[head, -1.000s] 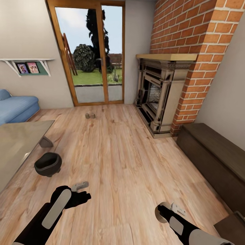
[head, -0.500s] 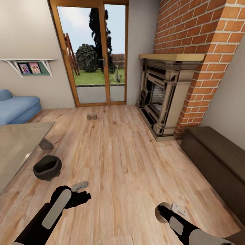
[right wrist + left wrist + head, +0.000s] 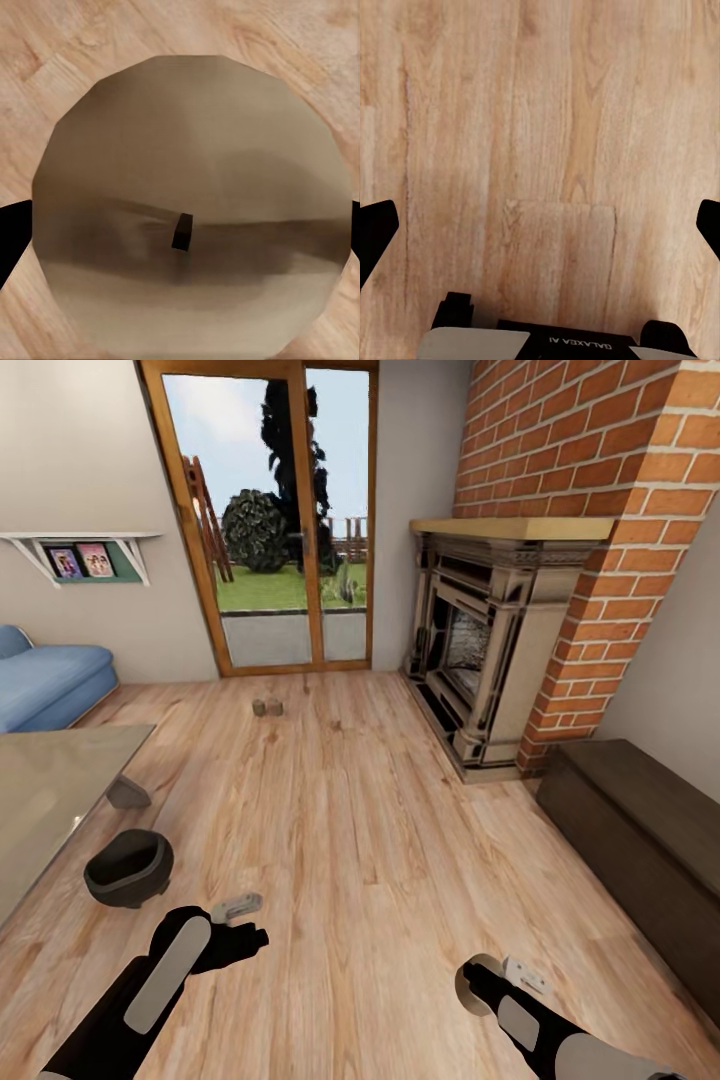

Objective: Place each of the two pumpkins and all three candles from the living room inside a cabinet in the living room (use any cabinet), then make sure every cabinet is closed, and position the cauldron so it is next to a table in the living room.

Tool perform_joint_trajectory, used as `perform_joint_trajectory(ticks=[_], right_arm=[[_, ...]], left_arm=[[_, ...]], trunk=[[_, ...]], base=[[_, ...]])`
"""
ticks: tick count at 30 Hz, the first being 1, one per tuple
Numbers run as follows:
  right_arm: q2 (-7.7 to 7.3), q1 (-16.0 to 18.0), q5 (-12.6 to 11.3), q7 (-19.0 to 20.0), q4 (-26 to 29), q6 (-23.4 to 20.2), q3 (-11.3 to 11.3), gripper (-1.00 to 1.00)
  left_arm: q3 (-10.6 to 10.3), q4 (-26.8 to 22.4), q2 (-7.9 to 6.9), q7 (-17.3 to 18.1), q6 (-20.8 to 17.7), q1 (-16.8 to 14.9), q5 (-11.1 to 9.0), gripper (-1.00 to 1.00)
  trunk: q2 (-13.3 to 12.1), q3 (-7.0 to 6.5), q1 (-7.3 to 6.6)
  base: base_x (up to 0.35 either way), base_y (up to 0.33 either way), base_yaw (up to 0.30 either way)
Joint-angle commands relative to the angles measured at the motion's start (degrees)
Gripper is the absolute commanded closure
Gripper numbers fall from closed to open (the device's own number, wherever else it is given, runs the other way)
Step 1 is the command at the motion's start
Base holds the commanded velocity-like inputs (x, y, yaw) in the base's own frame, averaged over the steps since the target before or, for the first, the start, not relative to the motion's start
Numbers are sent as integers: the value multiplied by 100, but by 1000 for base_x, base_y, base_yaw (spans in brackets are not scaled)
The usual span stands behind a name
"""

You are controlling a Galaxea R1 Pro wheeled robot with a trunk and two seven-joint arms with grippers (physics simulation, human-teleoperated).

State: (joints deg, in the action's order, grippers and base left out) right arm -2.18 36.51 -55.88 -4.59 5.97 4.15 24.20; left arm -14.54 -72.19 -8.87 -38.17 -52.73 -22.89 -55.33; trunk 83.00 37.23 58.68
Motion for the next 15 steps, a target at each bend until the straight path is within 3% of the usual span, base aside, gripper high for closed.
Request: perform_joint_trajectory(ticks=[1,7,15], right_arm=[[-2,1,-46,-24,10,12,50,100],[-2,3,-46,-25,10,10,47,100],[-2,2,-46,-25,10,7,48,100]], left_arm=[[-14,-6,-7,-61,-1,-5,-57,-100],[-15,-6,-6,-60,-1,-5,-29,-100],[-18,-6,-3,-60,-2,-5,-21,-100]], trunk=[[3,5,2],[3,5,2],[3,5,2]], base=[[196,0,5],[196,0,135],[196,0,17]])
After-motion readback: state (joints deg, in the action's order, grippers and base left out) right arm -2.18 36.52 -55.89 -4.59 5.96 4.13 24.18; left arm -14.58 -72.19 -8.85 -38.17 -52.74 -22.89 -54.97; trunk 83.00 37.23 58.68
